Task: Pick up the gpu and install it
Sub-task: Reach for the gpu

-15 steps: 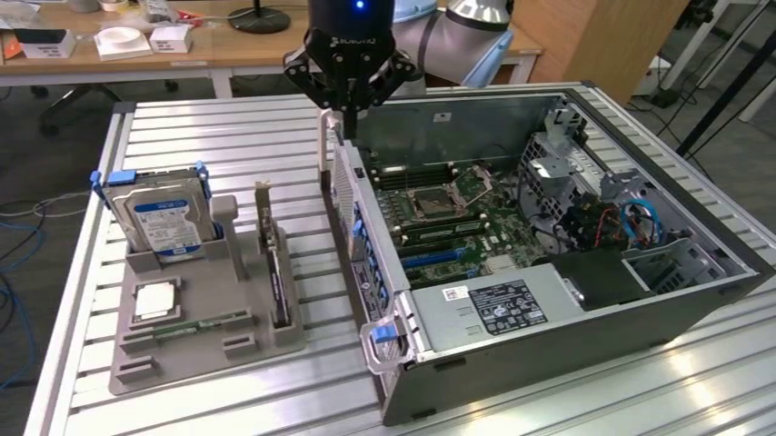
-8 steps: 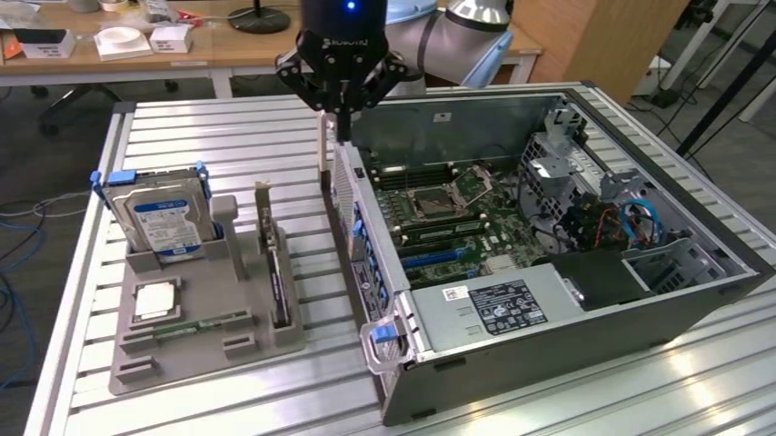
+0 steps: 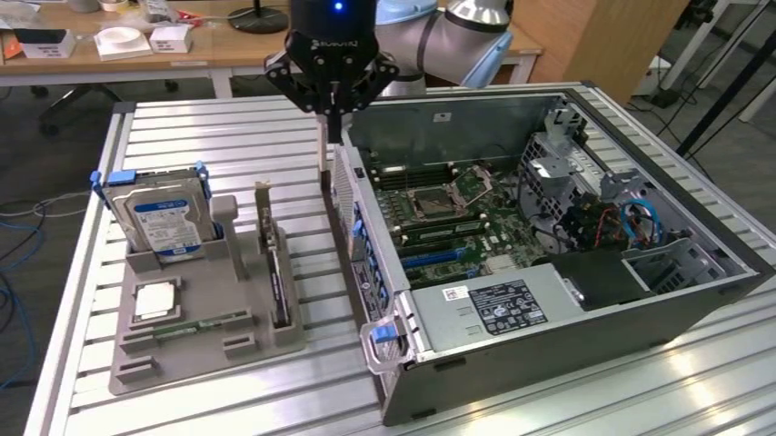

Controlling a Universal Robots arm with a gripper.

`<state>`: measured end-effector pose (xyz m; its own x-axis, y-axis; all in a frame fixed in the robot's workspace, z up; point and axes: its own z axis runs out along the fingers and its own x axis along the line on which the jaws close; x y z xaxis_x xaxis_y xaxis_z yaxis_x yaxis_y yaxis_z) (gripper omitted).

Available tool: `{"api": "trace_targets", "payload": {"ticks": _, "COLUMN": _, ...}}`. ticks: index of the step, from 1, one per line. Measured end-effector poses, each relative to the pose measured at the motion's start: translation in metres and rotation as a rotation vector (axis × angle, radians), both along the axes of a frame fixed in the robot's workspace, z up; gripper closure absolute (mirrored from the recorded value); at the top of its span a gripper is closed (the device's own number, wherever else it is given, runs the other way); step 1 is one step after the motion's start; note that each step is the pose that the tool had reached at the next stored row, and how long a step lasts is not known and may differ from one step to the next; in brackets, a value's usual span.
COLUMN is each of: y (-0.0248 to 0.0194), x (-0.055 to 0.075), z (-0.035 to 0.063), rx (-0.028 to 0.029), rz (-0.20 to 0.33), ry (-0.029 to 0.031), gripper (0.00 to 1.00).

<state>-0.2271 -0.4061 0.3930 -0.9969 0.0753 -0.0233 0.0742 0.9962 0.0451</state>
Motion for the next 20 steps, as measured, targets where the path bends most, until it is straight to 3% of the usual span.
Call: {"api": "trace_targets", "payload": {"ticks": 20, "y": -0.004, "x": -0.024, "z": 0.0, "rx": 0.0, "rz": 0.0, "ry": 0.0, "gripper": 0.89}}
